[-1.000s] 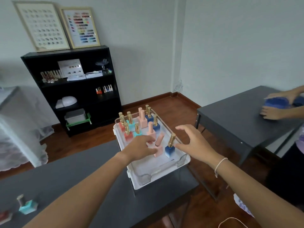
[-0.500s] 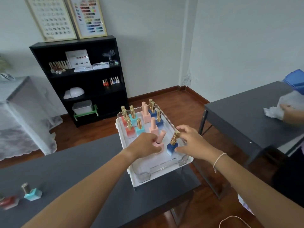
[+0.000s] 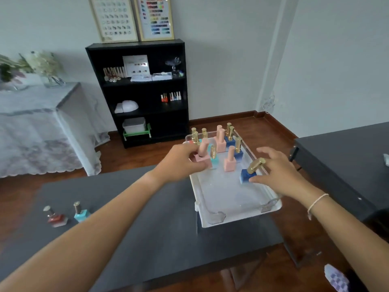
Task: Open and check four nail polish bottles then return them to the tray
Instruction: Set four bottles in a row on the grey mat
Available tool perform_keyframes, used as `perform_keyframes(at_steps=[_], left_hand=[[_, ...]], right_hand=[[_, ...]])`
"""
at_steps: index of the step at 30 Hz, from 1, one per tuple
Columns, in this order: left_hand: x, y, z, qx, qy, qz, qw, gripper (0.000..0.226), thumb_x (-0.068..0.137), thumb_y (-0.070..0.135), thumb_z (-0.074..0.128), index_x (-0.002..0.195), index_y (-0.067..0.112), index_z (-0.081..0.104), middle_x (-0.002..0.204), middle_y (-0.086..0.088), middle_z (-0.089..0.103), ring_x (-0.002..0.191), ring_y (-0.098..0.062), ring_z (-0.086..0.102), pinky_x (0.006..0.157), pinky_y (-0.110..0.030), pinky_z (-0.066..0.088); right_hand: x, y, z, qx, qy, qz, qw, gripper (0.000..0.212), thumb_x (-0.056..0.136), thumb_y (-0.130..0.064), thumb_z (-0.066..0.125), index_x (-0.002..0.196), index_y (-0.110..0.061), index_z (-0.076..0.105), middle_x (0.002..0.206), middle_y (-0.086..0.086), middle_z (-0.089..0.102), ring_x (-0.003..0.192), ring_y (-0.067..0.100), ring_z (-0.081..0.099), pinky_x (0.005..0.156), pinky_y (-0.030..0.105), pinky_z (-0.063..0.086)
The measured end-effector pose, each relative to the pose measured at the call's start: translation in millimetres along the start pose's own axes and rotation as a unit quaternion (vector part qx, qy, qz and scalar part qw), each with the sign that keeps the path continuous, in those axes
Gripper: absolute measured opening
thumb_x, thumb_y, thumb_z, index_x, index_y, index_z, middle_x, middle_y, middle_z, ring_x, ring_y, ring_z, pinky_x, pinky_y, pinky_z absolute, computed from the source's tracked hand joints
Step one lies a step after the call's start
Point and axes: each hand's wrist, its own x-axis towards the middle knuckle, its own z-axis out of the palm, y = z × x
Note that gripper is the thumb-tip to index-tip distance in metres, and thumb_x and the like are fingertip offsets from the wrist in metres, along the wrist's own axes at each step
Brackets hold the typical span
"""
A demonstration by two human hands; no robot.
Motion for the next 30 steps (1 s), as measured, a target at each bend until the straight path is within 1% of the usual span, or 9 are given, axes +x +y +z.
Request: perform_keyframes(at_steps=[6, 8, 10, 11, 14, 19, 23, 26, 30], left_hand=[[-37, -50, -65, -0.026, 0.027, -0.05, 0.998, 0.018, 0.072, 0.033, 0.067, 0.081, 0.017, 0.065, 0.087, -0.008, 0.069, 0.073, -0.009, 0.057, 0.07, -0.029, 0.048], [-49, -70, -77, -0.026, 0.018, -0.075, 0.997, 0.013, 0.072, 0.028, 0.065, 0.078, 0.018, 0.066, 0.086, -0.001, 0.07, 0.072, -0.004, 0.058, 0.069, -0.023, 0.047], [-65, -96, -88, -0.023, 0.016, -0.101, 0.994, 0.013, 0.071, 0.026, 0.062, 0.076, 0.014, 0.065, 0.084, -0.001, 0.07, 0.071, -0.004, 0.058, 0.068, -0.02, 0.045], [-72, -109, -91, -0.023, 0.016, -0.112, 0.993, 0.012, 0.072, 0.024, 0.063, 0.076, 0.014, 0.065, 0.083, -0.001, 0.07, 0.072, -0.005, 0.058, 0.067, -0.019, 0.045], [-89, -144, -92, -0.024, 0.011, -0.144, 0.989, 0.009, 0.073, 0.018, 0.065, 0.081, 0.013, 0.065, 0.081, 0.002, 0.067, 0.071, -0.008, 0.057, 0.063, -0.012, 0.043], [-108, -199, -88, -0.027, -0.021, -0.191, 0.981, 0.013, 0.074, 0.02, 0.068, 0.084, 0.013, 0.064, 0.083, -0.002, 0.067, 0.071, -0.012, 0.057, 0.065, -0.016, 0.046], [-116, -229, -82, -0.031, -0.043, -0.213, 0.976, 0.015, 0.076, 0.021, 0.067, 0.078, 0.007, 0.064, 0.09, -0.015, 0.068, 0.072, -0.017, 0.056, 0.073, -0.036, 0.05], [-120, -245, -75, -0.06, -0.068, -0.218, 0.972, 0.019, 0.076, 0.018, 0.063, 0.059, 0.014, 0.057, 0.076, -0.012, 0.063, 0.064, -0.014, 0.049, 0.067, -0.032, 0.044], [-125, -261, -65, -0.061, -0.077, -0.222, 0.97, 0.03, 0.077, 0.015, 0.064, 0.052, 0.02, 0.048, 0.075, -0.008, 0.054, 0.066, -0.014, 0.046, 0.067, -0.028, 0.04]], right_hand=[[22, -87, 3, 0.138, 0.036, -0.067, 0.988, 0.052, 0.067, -0.027, 0.08, 0.113, -0.016, 0.057, 0.136, -0.002, 0.043, 0.13, 0.021, 0.035, 0.102, 0.039, 0.036], [27, -120, 17, 0.153, 0.029, -0.097, 0.983, 0.044, 0.067, -0.027, 0.08, 0.105, -0.014, 0.06, 0.13, -0.009, 0.046, 0.132, 0.019, 0.033, 0.105, 0.041, 0.033], [34, -154, 40, 0.135, 0.002, -0.123, 0.983, 0.029, 0.07, -0.032, 0.077, 0.092, -0.022, 0.062, 0.119, -0.015, 0.047, 0.112, 0.013, 0.042, 0.091, 0.026, 0.028], [36, -168, 53, 0.133, -0.015, -0.133, 0.982, 0.023, 0.071, -0.034, 0.075, 0.087, -0.029, 0.059, 0.116, -0.015, 0.047, 0.098, 0.008, 0.045, 0.082, 0.023, 0.029], [40, -199, 94, 0.153, -0.058, -0.143, 0.976, 0.018, 0.074, -0.035, 0.072, 0.081, -0.036, 0.056, 0.101, -0.016, 0.049, 0.096, 0.009, 0.049, 0.08, 0.025, 0.039], [44, -221, 164, 0.155, -0.099, -0.096, 0.978, 0.015, 0.073, -0.028, 0.073, 0.08, -0.032, 0.061, 0.097, -0.009, 0.055, 0.094, 0.014, 0.056, 0.08, 0.03, 0.044], [48, -220, 207, 0.144, -0.116, -0.022, 0.982, 0.029, 0.073, -0.026, 0.073, 0.1, -0.02, 0.065, 0.1, -0.005, 0.059, 0.1, 0.021, 0.058, 0.081, 0.03, 0.043], [50, -217, 230, 0.15, -0.114, 0.019, 0.982, 0.036, 0.074, -0.025, 0.072, 0.107, -0.015, 0.064, 0.115, 0.003, 0.064, 0.107, 0.022, 0.056, 0.085, 0.027, 0.04], [49, -217, 250, 0.16, -0.118, 0.044, 0.979, 0.025, 0.074, -0.027, 0.071, 0.097, -0.022, 0.064, 0.109, -0.002, 0.065, 0.094, 0.018, 0.057, 0.075, 0.024, 0.038]])
